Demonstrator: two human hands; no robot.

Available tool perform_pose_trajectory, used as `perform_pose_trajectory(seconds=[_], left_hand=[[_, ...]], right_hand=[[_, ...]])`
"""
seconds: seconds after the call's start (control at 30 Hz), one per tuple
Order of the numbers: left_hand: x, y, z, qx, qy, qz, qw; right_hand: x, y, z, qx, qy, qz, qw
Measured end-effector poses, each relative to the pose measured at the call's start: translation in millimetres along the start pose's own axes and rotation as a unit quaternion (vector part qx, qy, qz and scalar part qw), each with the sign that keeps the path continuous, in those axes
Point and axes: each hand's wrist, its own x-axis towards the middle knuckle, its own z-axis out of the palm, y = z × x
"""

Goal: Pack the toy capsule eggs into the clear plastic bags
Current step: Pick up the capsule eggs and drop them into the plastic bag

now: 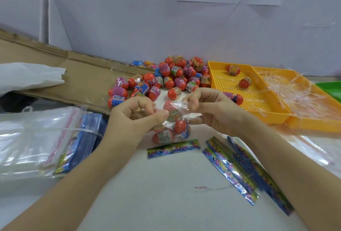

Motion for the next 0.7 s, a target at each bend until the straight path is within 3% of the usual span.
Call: perform_pose_trajectory(seconds=[0.17, 0.37, 0.53, 0.7], left_hand=[[-1, -4, -3, -0.001, -0.042, -0.017, 0.999], [-7, -2, 1, 0.067, -0.023, 0.028, 0.997], [-8, -7, 1, 0.153, -0.018, 0.05, 0.987], [-10, -8, 2, 0.149, -0.005, 0.052, 0.987]], right_hand=[[-2, 1, -5, -0.013, 0.013, -0.017, 1.0], [-2, 6, -7, -0.011, 0.036, -0.012, 0.999], [1, 9, -8, -0.006, 0.045, 0.029, 0.999], [1, 5, -4, 0.082, 0.059, 0.095, 0.99]])
